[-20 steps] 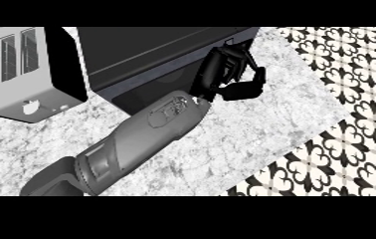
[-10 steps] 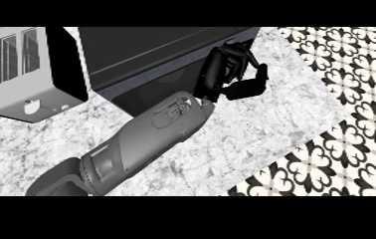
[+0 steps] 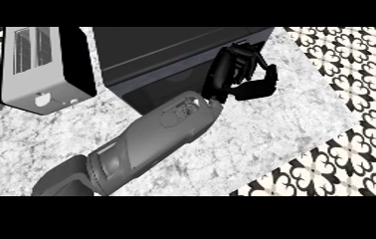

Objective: Pick up the milk, place it into the microwave and close the microwave

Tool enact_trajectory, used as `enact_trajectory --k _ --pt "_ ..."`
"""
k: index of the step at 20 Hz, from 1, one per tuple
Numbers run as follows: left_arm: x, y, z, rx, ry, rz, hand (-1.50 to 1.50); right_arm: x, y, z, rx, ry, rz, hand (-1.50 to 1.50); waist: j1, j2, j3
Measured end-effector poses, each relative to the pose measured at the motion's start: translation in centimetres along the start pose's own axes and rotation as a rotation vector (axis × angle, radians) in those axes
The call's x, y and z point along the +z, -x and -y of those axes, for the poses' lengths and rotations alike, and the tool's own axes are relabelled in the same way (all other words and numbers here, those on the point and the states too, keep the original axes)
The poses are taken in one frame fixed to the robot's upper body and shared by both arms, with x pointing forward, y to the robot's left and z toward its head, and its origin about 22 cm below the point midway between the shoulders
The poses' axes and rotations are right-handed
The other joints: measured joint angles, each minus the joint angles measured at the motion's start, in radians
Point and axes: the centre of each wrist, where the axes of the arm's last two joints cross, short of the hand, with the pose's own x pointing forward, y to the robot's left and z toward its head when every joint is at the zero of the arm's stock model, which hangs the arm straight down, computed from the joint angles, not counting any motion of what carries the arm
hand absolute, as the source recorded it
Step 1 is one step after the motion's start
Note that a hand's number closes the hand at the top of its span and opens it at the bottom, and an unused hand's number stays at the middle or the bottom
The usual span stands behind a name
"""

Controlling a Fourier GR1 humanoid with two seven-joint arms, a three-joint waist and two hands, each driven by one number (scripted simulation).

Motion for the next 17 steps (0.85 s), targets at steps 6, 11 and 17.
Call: enact_trajectory --k 6,11,17 --pt "0.0 0.0 0.4 0.000 0.083 0.008 1.50 0.3 -1.1 0.7 0.027 0.029 0.007 -1.50 0.033 0.002 0.000" --pt "0.3 0.1 0.6 0.024 0.134 0.008 -1.50 0.8 -1.9 1.0 0.038 0.053 0.005 -1.50 0.060 0.000 -0.001" --pt "0.5 0.3 0.7 0.047 0.165 0.007 -1.50 1.3 -2.7 1.1 0.052 0.070 0.002 -1.50 0.087 -0.007 -0.001"
